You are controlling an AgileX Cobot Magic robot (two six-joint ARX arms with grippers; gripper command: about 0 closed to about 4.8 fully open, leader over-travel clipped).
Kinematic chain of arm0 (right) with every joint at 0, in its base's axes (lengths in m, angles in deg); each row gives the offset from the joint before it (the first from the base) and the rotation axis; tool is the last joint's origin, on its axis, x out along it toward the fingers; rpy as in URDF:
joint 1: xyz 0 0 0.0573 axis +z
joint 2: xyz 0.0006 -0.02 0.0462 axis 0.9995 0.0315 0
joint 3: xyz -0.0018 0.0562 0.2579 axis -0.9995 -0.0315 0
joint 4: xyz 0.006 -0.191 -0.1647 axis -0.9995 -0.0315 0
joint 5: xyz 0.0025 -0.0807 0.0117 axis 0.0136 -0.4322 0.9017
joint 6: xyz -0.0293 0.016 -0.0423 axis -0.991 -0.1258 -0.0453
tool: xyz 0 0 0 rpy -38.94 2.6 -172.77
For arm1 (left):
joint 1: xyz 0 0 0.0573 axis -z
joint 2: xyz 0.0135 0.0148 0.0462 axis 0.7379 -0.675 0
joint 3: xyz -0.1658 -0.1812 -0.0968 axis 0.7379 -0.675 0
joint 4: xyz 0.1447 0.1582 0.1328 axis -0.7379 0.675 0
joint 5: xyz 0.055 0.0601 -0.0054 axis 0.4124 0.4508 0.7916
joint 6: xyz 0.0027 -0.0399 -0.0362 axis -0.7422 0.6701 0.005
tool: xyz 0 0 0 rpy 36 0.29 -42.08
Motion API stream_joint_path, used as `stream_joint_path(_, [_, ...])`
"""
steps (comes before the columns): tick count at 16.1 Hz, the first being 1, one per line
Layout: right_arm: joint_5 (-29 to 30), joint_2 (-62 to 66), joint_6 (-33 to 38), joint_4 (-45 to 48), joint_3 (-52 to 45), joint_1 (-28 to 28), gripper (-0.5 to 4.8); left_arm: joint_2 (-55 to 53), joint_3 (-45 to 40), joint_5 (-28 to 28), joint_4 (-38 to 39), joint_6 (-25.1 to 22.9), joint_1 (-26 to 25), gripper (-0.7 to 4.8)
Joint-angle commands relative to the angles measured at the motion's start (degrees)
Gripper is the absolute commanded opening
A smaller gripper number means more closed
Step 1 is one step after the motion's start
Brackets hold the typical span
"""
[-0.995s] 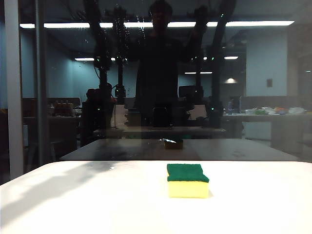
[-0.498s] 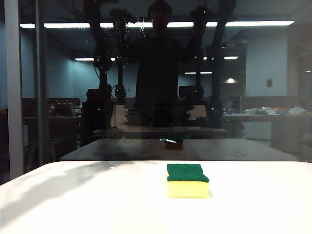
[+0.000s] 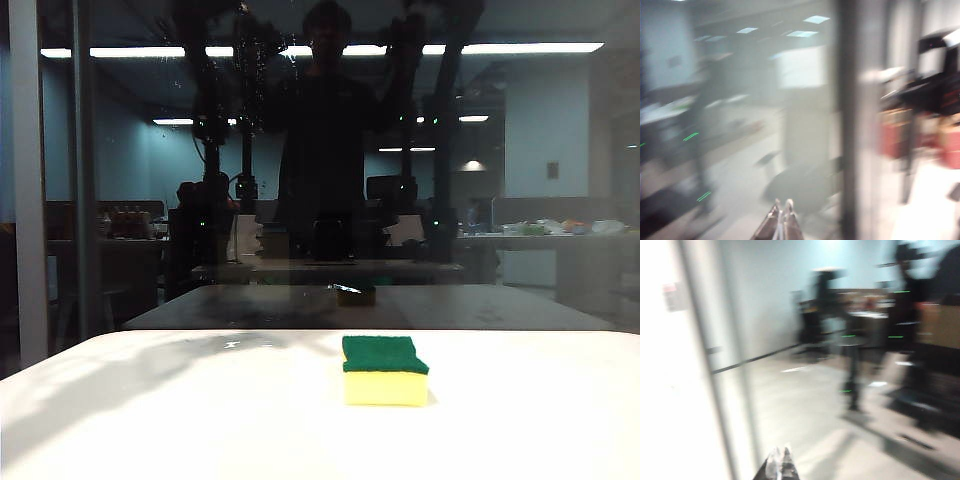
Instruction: Reach upward to find where there is water on the glass, pick up the sponge from the table, dry the water, and finally place the sponge back on the table.
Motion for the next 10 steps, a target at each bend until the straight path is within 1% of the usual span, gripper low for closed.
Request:
stream_joint_path(1, [6.54, -0.61, 0.11, 0.94, 0.24, 0.00, -0.02, 0.37, 0.37, -5.35, -5.97, 7.80, 0.00, -0.05])
stream_joint_path(3, [7.43, -0.98, 0.09, 1.27, 0.24, 0.00, -0.02, 0.39, 0.35, -5.40, -5.90, 10.64, 0.00, -0.05])
stream_joint_path(4, [7.45, -1.18, 0.09, 1.38, 0.24, 0.00, -0.02, 0.39, 0.35, -5.38, -5.90, 11.30, 0.00, -0.05])
stream_joint_path(8, [7.19, -1.36, 0.09, 1.70, 0.24, 0.00, -0.02, 0.39, 0.35, -5.09, -5.77, 11.30, 0.00, -0.05])
stream_joint_path(10, [6.93, -1.33, 0.09, 2.54, 0.24, 0.00, -0.02, 0.39, 0.35, -3.13, -5.70, 11.30, 0.00, -0.05])
